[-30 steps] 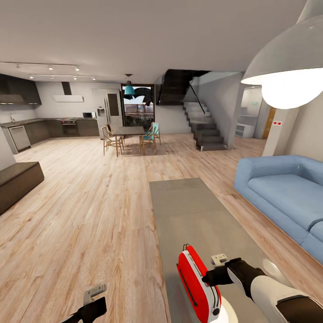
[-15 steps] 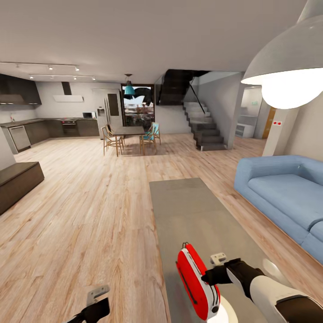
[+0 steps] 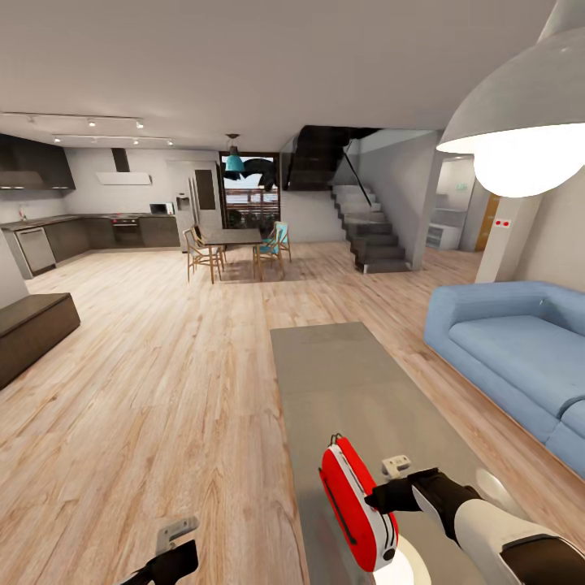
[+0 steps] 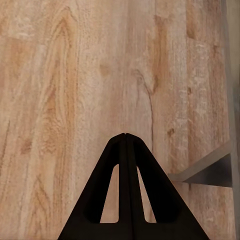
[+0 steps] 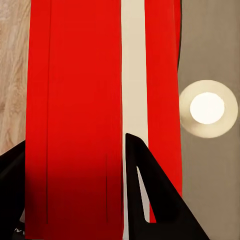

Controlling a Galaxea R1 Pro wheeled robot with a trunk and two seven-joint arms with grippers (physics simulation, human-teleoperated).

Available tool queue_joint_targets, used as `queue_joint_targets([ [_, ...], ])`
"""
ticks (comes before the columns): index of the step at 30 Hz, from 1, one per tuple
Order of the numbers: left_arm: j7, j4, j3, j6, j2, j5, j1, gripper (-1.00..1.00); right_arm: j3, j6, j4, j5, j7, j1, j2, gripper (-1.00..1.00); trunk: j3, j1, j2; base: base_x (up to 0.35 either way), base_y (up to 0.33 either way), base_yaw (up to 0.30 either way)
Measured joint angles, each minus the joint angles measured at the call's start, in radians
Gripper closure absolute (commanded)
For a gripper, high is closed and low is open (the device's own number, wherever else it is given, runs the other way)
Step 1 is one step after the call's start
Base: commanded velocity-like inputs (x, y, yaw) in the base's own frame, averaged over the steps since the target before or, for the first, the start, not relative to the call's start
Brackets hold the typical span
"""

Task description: Turn on the radio receiver that's on the table in the living room.

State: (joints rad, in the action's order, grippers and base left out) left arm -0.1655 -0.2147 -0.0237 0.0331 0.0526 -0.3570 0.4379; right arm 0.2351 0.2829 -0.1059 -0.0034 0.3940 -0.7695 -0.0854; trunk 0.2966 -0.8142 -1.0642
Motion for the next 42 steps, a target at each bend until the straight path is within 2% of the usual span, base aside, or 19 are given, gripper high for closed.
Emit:
queue_joint_targets([
  [15,0.002,0.000,0.000,0.000,-0.002,0.000,0.000,1.00,0.000,0.008,0.000,-0.001,0.001,0.000,0.000,1.00,0.000,0.000,0.000,0.000,0.000,0.000],
  [18,0.002,0.000,0.000,0.000,-0.002,0.000,0.000,1.00,0.000,0.008,0.000,-0.001,0.001,0.000,0.000,1.00,0.009,-0.011,-0.021,0.000,0.000,0.000],
  [23,0.002,0.000,0.000,0.000,-0.002,0.000,0.000,1.00,0.000,0.008,0.000,-0.001,0.001,0.000,0.000,1.00,0.009,-0.012,-0.021,0.000,0.000,0.000],
  [28,0.002,0.000,0.000,0.000,-0.002,0.000,0.000,1.00,0.000,0.009,0.000,-0.001,0.001,0.000,0.000,1.00,0.025,-0.031,-0.056,0.000,0.000,0.000],
  [34,0.002,0.000,0.000,-0.004,-0.002,0.000,0.000,1.00,0.000,0.008,0.000,-0.002,0.001,0.000,0.000,1.00,0.025,-0.031,-0.056,0.000,0.000,0.000],
  [37,0.002,0.000,0.000,-0.005,-0.002,0.000,0.000,1.00,0.001,0.008,0.000,-0.001,0.001,0.000,0.000,1.00,0.034,-0.042,-0.077,0.000,0.000,0.000],
  [42,0.002,0.000,0.000,-0.005,-0.002,0.000,0.000,1.00,0.000,0.009,0.000,-0.002,0.001,0.000,0.000,1.00,0.035,-0.042,-0.077,0.000,0.000,0.000],
])
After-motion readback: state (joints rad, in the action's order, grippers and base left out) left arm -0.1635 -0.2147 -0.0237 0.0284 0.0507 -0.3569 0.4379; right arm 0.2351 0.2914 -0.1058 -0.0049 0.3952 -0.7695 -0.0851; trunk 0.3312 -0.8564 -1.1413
